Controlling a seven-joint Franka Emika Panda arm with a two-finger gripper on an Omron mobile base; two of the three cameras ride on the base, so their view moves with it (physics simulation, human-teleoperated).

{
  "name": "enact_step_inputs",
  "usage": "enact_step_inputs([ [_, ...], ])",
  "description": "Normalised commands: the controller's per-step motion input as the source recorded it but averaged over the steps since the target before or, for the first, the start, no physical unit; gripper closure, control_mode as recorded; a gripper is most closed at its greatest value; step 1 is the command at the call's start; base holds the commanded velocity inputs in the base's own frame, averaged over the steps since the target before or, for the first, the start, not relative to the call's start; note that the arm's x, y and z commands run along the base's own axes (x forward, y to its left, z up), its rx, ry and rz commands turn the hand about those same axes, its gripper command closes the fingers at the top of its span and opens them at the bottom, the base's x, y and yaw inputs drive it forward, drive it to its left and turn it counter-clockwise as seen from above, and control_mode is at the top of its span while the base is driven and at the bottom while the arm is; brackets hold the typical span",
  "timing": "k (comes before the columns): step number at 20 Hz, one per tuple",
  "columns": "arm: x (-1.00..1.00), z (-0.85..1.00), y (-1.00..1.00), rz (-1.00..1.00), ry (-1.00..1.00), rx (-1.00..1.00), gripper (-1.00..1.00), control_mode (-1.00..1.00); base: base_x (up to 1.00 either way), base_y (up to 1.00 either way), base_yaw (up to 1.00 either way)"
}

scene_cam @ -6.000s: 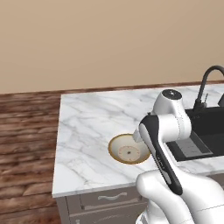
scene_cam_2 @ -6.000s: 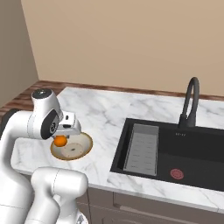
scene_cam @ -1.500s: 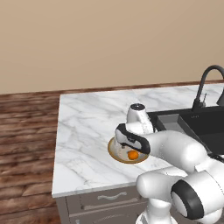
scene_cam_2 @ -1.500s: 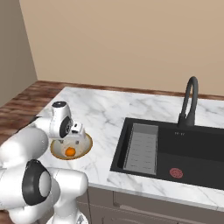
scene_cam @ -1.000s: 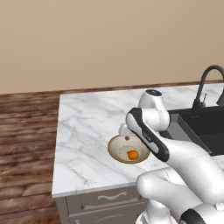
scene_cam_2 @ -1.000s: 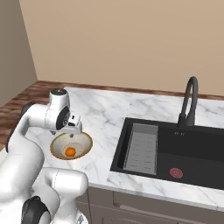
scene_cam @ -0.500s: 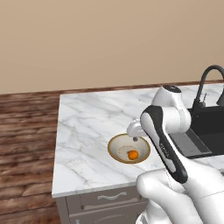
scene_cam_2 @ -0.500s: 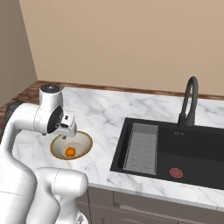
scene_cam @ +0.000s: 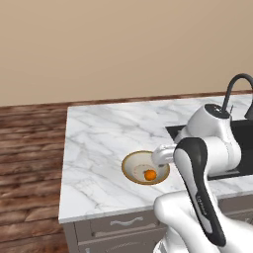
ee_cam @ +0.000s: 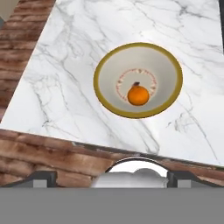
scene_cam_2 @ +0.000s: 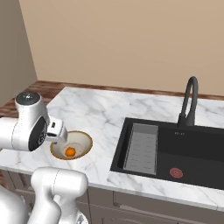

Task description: Pick the bell peppers from the cabinet and place them in one bowl. Pick the tangerine from the sink and place it in the other bowl.

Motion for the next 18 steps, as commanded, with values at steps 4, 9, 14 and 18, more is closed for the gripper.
enact_step_inputs([
  [4,-0.03,0.00,-0.05,0.00,-0.18,-0.02,-1.00,-1.00,0.00,0.00,0.00],
  [9,0.00,0.00,-0.02,0.00,-0.09,-0.07,-1.00,-1.00,0.00,0.00,0.00],
  [14,-0.07,0.00,-0.02,0.00,-0.05,0.00,-1.00,-1.00,0.00,0.00,0.00],
  [18,-0.04,0.00,-0.19,0.00,-0.04,0.00,-1.00,-1.00,0.00,0.00,0.00],
])
